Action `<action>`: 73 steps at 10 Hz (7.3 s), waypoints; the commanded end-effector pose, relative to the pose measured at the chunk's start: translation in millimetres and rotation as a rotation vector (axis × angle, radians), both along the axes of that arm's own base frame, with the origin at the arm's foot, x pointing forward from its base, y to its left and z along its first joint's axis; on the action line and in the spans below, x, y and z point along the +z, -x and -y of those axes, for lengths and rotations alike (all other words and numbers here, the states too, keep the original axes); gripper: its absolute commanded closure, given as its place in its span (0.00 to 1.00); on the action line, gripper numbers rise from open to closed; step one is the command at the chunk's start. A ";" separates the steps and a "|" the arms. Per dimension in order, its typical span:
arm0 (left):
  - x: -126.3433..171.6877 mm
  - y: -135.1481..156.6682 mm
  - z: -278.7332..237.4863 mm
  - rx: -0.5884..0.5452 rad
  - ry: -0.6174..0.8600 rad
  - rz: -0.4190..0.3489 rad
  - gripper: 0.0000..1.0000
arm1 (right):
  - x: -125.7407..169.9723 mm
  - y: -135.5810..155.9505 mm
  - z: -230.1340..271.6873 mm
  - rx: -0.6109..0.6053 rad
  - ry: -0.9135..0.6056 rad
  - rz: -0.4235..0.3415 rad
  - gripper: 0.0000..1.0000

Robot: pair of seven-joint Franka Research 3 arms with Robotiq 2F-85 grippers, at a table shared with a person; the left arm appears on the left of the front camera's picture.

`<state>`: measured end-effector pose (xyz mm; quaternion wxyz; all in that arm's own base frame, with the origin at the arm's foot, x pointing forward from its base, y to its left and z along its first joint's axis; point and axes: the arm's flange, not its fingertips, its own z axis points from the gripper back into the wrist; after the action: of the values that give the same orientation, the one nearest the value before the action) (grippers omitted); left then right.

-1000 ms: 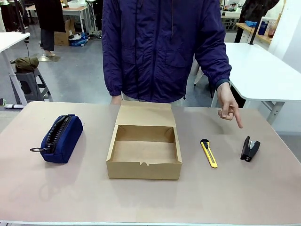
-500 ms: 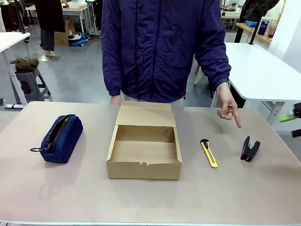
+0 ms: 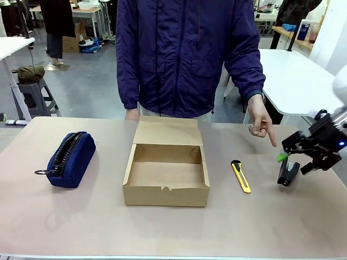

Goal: Pack the item into the box.
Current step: Pick up the item indicated by the person and place it inside the Mailer Box.

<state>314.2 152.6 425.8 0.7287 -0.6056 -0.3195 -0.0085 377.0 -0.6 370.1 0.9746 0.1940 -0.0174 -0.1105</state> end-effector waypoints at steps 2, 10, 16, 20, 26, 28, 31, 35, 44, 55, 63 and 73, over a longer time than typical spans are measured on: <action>1.3 0.2 0.7 0.004 0.014 0.033 0.00 | -24.2 -21.8 -1.3 -0.091 0.153 -0.097 0.00; 1.3 0.2 0.7 0.004 0.014 0.033 0.00 | -54.2 -69.9 14.9 -0.322 0.248 -0.097 0.00; 1.3 0.2 0.7 0.004 0.014 0.033 0.00 | -60.8 -74.4 12.7 -0.296 0.309 -0.092 0.51; 1.3 0.2 0.7 0.004 0.014 0.033 0.00 | -61.0 -73.9 10.4 -0.295 0.293 -0.087 1.00; 1.3 0.2 0.7 0.004 0.014 0.033 0.00 | -44.4 -56.2 14.4 -0.235 0.279 -0.074 1.00; 1.3 0.2 0.7 0.004 0.014 0.033 0.00 | 0.6 -16.6 11.9 -0.110 0.208 -0.029 1.00; 1.3 0.2 0.7 0.004 0.014 0.033 0.00 | 61.0 38.4 -30.4 0.179 0.162 0.077 1.00; 1.3 0.2 0.7 0.004 0.014 0.033 0.00 | 91.1 31.3 -134.7 0.869 0.083 0.387 1.00; 1.3 0.2 0.7 0.004 0.014 0.033 0.00 | 52.5 -15.3 -348.0 1.616 0.140 0.588 1.00; 1.3 0.2 0.7 0.004 0.014 0.033 0.00 | -10.6 -31.3 -364.3 1.690 0.153 0.521 0.05; 1.3 0.2 0.7 0.004 0.014 0.033 0.00 | 3.5 -27.6 -364.9 1.671 0.117 0.543 0.00; 1.3 0.2 0.7 0.004 0.014 0.033 0.00 | 170.3 40.9 -77.2 0.543 -0.219 0.504 0.00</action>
<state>315.3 155.0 426.7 0.7270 -0.6063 -0.3221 -0.0071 351.0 113.3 545.1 0.9055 0.2784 -0.1650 0.2746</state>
